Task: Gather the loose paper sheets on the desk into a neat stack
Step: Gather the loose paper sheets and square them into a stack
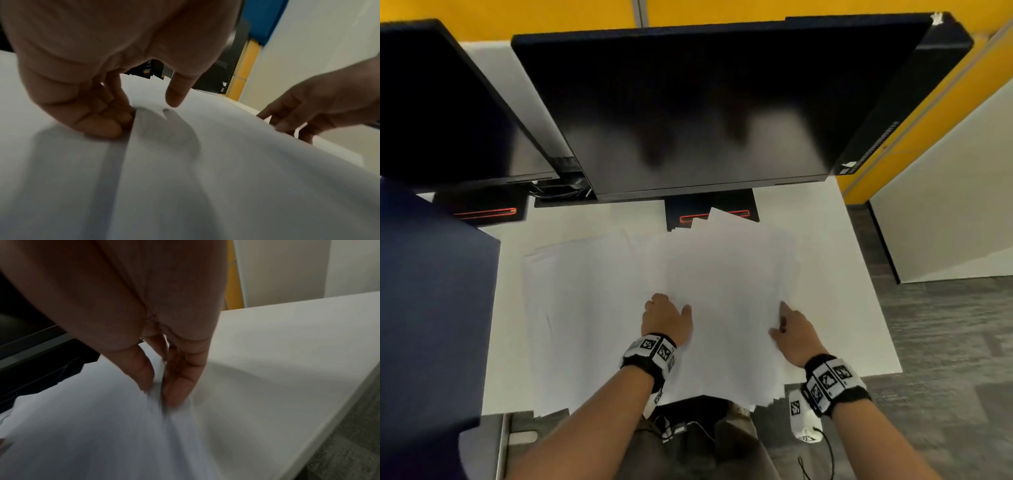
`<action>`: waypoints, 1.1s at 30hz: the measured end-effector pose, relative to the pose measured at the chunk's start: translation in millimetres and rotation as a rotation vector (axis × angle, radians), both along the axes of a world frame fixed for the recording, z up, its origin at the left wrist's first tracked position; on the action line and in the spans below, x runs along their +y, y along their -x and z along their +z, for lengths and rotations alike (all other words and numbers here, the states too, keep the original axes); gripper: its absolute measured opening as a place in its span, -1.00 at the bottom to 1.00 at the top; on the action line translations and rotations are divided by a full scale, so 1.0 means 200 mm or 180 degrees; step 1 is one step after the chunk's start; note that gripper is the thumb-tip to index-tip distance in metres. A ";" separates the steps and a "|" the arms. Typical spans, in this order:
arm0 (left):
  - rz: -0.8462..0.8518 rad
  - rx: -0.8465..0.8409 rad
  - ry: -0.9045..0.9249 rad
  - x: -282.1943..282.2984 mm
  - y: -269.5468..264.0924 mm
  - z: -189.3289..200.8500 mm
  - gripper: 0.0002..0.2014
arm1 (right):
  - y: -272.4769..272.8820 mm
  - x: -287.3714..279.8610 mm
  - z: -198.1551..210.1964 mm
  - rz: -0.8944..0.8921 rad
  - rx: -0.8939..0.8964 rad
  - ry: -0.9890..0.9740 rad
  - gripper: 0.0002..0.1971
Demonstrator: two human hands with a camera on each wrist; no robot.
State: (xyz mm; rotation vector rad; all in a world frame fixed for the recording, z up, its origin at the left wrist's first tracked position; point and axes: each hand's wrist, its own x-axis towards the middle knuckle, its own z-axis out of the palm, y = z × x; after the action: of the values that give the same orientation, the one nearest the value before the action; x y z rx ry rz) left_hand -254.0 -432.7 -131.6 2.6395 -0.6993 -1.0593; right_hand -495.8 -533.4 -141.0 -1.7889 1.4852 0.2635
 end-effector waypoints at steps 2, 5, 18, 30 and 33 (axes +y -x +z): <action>-0.0048 -0.0019 0.0021 0.01 -0.01 0.00 -0.36 | 0.02 0.03 0.00 -0.0097 -0.0103 -0.0054 -0.40; -0.0056 -0.0436 0.0137 -0.01 -0.10 0.00 -0.31 | 0.01 -0.06 0.02 -0.0997 -0.0129 0.0218 -0.34; -0.0360 -0.0129 0.0554 -0.21 -0.24 -0.01 -0.33 | -0.38 -0.38 -0.01 -0.1075 -0.0200 0.0544 -0.26; -0.0557 -0.0425 0.0522 -0.02 -0.33 -0.02 -0.34 | -0.42 -0.28 0.02 -0.1046 -0.0158 0.0368 -0.32; -0.0029 -0.0956 0.0335 0.13 -0.46 -0.03 -0.34 | -0.29 -0.23 0.03 -0.1393 0.0091 0.0329 -0.33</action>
State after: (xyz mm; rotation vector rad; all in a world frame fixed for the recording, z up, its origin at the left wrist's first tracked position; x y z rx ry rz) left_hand -161.8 -405.9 -137.6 2.7317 -0.8008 -0.6131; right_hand -437.6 -578.7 -135.1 -1.4908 1.8915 -0.0091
